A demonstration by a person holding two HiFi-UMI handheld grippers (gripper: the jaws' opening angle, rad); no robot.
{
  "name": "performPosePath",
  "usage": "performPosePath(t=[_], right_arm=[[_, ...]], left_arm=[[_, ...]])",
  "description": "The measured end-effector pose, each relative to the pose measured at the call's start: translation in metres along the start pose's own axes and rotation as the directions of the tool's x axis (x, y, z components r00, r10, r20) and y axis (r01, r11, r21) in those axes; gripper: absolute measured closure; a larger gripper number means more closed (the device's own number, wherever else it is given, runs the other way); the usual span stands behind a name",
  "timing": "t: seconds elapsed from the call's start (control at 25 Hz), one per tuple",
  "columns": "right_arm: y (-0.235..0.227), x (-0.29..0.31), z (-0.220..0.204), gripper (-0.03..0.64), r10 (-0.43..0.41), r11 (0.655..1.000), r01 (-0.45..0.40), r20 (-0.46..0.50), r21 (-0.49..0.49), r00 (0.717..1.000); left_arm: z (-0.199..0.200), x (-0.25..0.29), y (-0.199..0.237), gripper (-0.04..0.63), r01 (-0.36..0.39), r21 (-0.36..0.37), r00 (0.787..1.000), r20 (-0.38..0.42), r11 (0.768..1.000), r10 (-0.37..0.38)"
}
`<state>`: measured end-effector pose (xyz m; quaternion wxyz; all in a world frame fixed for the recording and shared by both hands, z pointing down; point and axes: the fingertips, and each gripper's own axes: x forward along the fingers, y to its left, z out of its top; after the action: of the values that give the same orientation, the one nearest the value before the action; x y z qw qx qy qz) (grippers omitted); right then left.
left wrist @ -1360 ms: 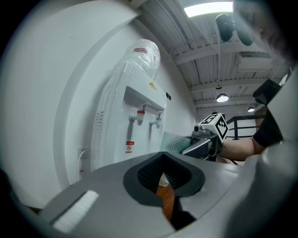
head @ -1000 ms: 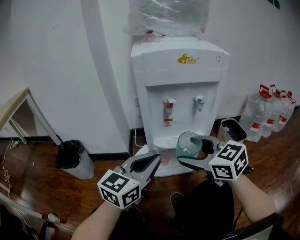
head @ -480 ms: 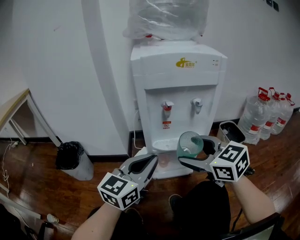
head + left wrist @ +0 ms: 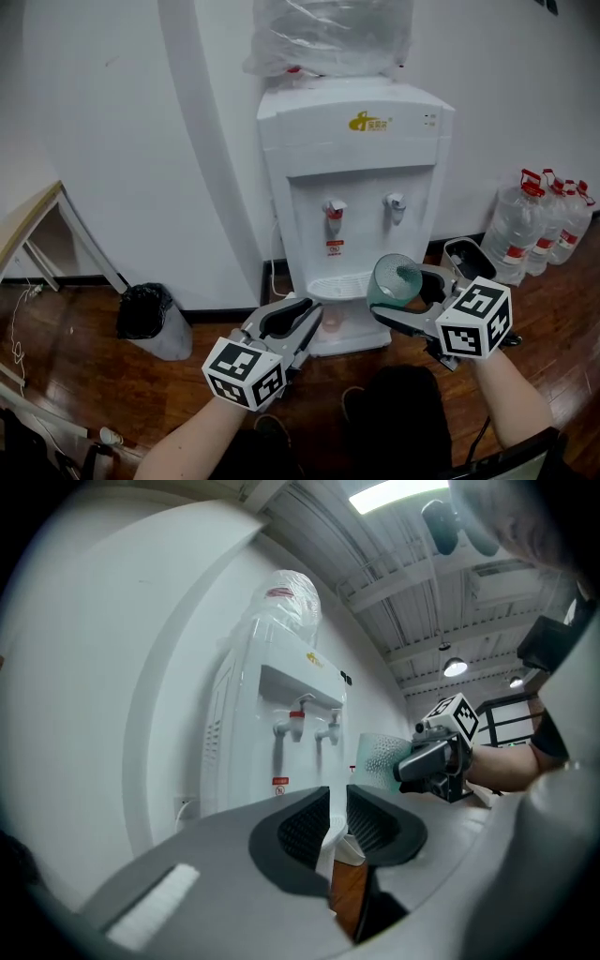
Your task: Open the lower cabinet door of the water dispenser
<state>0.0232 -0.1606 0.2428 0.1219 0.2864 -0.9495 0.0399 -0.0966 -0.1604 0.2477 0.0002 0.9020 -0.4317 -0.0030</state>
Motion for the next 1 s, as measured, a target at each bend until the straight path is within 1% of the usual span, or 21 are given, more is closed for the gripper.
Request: performPosePath(t=[0.04,0.08,0.12,0.24,0.32,0.44,0.64,0.76,0.88,1.0], right_arm=[[-0.001,0.000,-0.002,0.250,-0.001,1.000,0.001,0.001,0.005,1.000],[-0.002,0.001,-0.005,0.250,0.000,1.000,0.000,0.000,0.008,1.000],[-0.002,0.002,-0.008,0.250,0.002,1.000,-0.002,-0.003,0.009,1.000],[-0.005,0.005,-0.018,0.250,0.005,1.000,-0.005,-0.013,0.004,1.000],[-0.008,0.007,-0.027,0.250,0.007,1.000,-0.007,-0.014,0.013,1.000],[-0.012,0.013,-0.042,0.250,0.007,0.999,-0.006,-0.015,0.035,1.000],[-0.015,0.023,-0.071,0.250,0.004,0.999,-0.003,-0.046,0.033,0.999],[-0.019,0.028,-0.086,0.250,0.001,0.999,0.002,-0.056,0.042,0.998],[-0.026,0.031,-0.101,0.250,-0.007,0.998,0.010,-0.061,0.054,0.998],[-0.032,0.037,-0.119,0.250,-0.013,0.997,0.018,-0.060,0.075,0.998]], left_arm=[[-0.002,0.001,0.003,0.321,-0.016,-0.014,1.000,0.008,1.000,0.016],[-0.006,0.002,0.006,0.334,-0.037,-0.028,0.999,0.012,0.999,0.037],[-0.012,0.002,0.009,0.418,-0.059,-0.036,0.998,0.013,0.998,0.059],[-0.027,0.004,0.014,0.426,-0.110,-0.026,0.994,0.027,0.994,0.110],[-0.036,0.003,0.013,0.440,-0.120,-0.019,0.992,0.040,0.993,0.120],[-0.051,0.005,0.009,0.470,-0.093,-0.027,0.995,0.032,0.995,0.093],[-0.076,0.013,-0.007,0.593,0.013,-0.043,1.000,-0.011,0.999,-0.013],[-0.091,0.018,-0.009,0.594,0.030,-0.058,0.999,-0.031,0.998,-0.032],[-0.105,0.022,-0.004,0.594,0.019,-0.089,0.999,-0.040,0.996,-0.023],[-0.122,0.025,0.001,0.594,-0.003,-0.089,0.998,-0.066,0.996,-0.003]])
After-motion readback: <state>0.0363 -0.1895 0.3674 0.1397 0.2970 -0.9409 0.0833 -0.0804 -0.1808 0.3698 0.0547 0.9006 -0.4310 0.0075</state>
